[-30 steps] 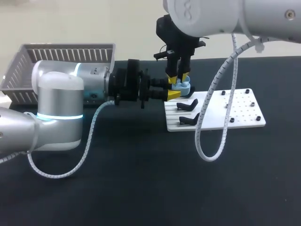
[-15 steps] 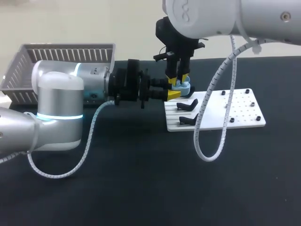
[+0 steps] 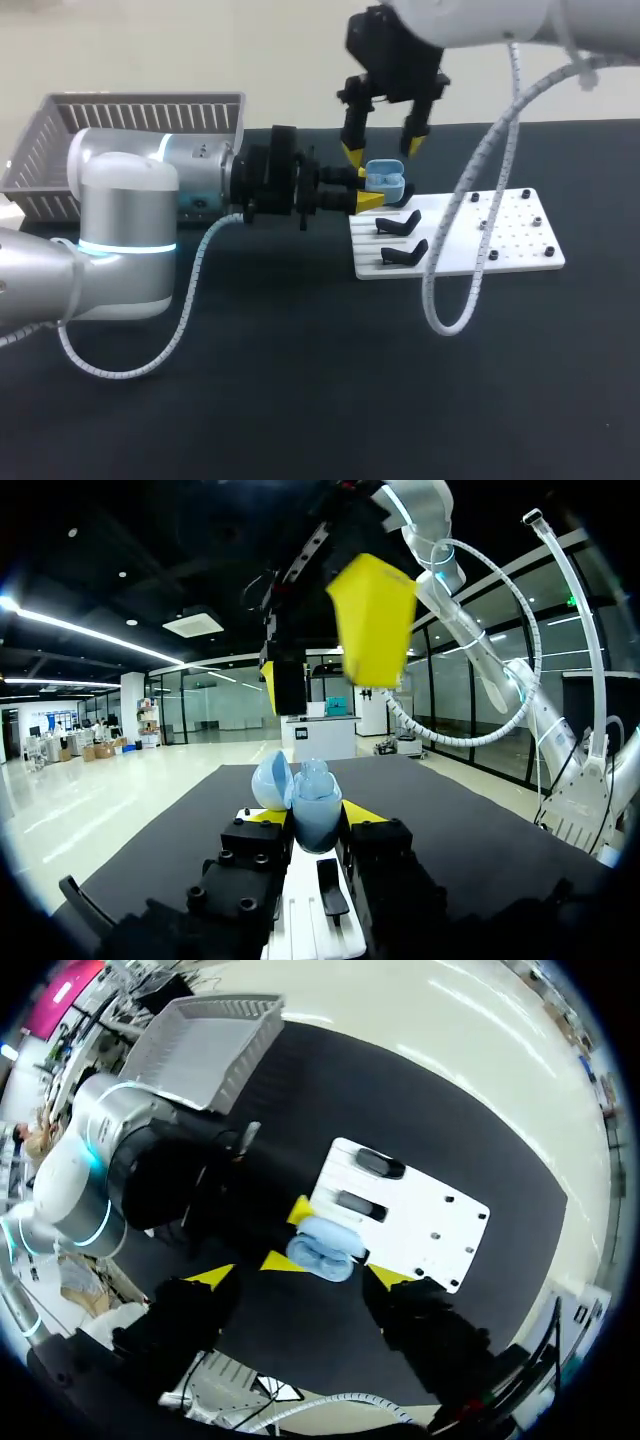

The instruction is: Pick up each earbud case from the left stands, insert the matching earbuds, close the lid, and place the case in the box.

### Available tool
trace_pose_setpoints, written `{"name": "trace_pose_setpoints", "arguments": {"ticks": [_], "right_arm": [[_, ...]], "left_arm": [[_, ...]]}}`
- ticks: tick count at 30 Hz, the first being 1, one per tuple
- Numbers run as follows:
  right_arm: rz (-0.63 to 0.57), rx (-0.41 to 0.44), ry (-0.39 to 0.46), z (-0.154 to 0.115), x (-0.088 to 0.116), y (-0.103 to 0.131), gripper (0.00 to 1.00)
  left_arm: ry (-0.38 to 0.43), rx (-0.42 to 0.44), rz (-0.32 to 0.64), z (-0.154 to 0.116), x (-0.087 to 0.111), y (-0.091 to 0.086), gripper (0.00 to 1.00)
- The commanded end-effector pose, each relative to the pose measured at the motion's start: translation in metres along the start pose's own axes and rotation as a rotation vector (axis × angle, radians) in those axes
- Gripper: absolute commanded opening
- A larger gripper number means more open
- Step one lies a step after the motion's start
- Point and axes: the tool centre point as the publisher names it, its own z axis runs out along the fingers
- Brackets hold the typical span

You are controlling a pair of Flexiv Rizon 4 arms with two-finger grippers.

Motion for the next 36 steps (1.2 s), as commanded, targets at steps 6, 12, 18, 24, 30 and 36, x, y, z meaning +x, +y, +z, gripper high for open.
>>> {"name": "trace_pose_setpoints", "arguments": {"ticks": [6, 12, 18, 24, 30, 36], "right_arm": [[0.159, -0.037, -0.147, -0.004, -0.011, -0.031, 1.0], [0.204, -0.03, -0.146, 0.004, -0.024, -0.044, 1.0], [0.243, -0.021, -0.144, 0.011, -0.032, -0.056, 1.0], [0.259, -0.02, -0.134, 0.017, -0.038, -0.062, 1.0], [0.26, -0.015, -0.121, 0.022, -0.041, -0.063, 1.0], [0.262, -0.004, -0.103, 0.029, -0.042, -0.065, 1.0]], "left_arm": [[-0.002, -0.007, 0.003, 0.0, 0.0, -0.002, 0.0], [-0.002, -0.007, 0.003, 0.0, 0.0, -0.002, 0.0], [-0.002, -0.007, 0.003, 0.0, 0.0, -0.002, 0.0], [-0.002, -0.007, 0.003, 0.0, 0.0, -0.002, 0.0], [-0.002, -0.007, 0.003, 0.0, 0.0, -0.002, 0.0], [-0.002, -0.007, 0.003, 0.0, 0.0, -0.002, 0.0]]}}
